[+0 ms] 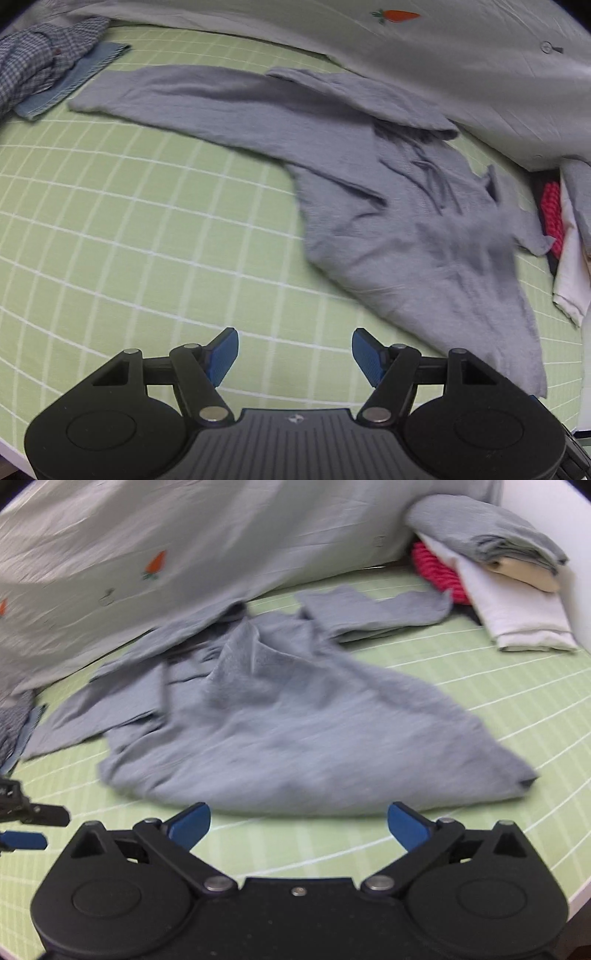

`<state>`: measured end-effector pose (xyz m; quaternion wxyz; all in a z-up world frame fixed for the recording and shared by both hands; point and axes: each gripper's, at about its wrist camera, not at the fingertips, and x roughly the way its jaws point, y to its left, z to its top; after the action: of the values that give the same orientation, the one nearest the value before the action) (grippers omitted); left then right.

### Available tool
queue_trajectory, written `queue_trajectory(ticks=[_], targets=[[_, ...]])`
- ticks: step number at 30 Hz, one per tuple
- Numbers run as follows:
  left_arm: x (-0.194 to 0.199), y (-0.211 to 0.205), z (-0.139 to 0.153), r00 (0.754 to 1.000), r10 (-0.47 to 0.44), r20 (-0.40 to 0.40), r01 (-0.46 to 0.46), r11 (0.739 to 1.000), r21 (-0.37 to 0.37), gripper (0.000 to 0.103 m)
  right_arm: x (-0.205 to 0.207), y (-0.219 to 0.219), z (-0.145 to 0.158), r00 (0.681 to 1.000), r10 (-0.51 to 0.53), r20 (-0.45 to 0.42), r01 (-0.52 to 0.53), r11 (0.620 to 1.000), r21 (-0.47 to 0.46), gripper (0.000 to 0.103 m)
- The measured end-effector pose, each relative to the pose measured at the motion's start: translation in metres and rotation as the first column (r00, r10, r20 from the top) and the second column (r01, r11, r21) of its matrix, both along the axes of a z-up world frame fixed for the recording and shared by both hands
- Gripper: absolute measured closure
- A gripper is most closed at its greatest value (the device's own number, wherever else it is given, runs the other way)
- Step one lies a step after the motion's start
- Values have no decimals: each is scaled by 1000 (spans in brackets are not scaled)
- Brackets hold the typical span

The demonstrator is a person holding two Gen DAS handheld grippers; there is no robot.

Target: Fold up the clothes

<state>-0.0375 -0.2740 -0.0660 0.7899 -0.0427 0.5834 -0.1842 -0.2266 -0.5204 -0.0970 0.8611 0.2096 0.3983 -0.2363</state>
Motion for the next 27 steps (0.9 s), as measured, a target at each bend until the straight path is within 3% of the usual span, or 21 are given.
queue_trajectory(ticks=[6,11,15,20,22,25,27], targets=[[14,-56,3,1000,-16,27,16,1000,-5,31,-4,-60,-2,997,-73,-16,72,995,-64,0],[46,-110,-4,995,-92,49,88,994,62,30,-9,-111,-17,986,-164,-34,163,986,-23,0],[70,-161,-16,977,-205,56,198,974,115,30,-2,-146,-31,973,-222,-64,223,975,8,0],[87,-211,-40,933,-361,18,356,927,118,30,16,-178,-38,966,-245,-77,245,969,-8,0],[88,-219,-45,922,-387,14,384,916,114,37,23,-188,-40,968,-239,-82,239,971,-11,0],[87,-224,-49,912,-409,17,405,908,103,59,34,-198,-44,968,-230,-100,228,973,-28,0],[86,-217,-47,910,-414,23,411,907,90,83,36,-203,-44,965,-239,-106,236,971,-36,0]])
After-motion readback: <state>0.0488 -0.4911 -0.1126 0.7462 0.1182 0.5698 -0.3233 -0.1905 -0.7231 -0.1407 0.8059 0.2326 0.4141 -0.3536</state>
